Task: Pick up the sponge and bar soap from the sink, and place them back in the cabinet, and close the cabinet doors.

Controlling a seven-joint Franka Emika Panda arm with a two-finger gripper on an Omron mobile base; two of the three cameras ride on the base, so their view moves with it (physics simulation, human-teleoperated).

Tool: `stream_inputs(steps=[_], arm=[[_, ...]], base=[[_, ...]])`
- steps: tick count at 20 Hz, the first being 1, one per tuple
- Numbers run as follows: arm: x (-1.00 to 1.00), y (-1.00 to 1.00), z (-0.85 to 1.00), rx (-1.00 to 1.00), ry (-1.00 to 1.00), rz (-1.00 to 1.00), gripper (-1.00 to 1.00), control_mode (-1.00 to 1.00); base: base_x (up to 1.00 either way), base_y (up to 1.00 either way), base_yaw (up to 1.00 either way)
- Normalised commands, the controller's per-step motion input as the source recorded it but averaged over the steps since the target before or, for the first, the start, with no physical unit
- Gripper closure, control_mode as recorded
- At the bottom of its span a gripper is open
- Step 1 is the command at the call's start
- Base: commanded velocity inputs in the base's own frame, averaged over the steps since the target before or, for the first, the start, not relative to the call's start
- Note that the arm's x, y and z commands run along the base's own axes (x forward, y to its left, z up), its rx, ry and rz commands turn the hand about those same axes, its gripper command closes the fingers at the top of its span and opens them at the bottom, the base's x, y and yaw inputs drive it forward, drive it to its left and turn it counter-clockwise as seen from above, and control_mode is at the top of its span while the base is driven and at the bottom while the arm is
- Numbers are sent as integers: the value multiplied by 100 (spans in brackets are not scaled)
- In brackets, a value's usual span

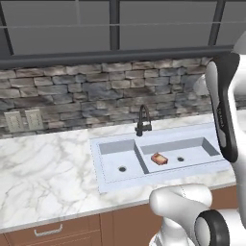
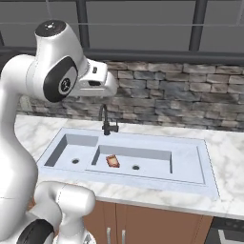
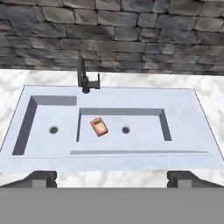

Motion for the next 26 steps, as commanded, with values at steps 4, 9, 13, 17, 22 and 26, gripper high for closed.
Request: stream_inputs(steps=[4, 9, 13, 17, 22, 26], arm=[[0, 0, -28, 0, 7, 0, -100, -100], [0, 0, -35, 0, 1, 0, -100, -100], [4, 0, -38, 0, 0, 3, -100, -100], [10, 0, -34, 0, 0, 4, -100, -100], [21, 0, -33, 0, 0, 6, -100, -100], [24, 4, -34, 0, 0, 7, -100, -100]], base=[[0, 0, 0], [0, 0, 0], [0, 0, 0], [0, 0, 0], [0, 0, 0], [0, 0, 0]])
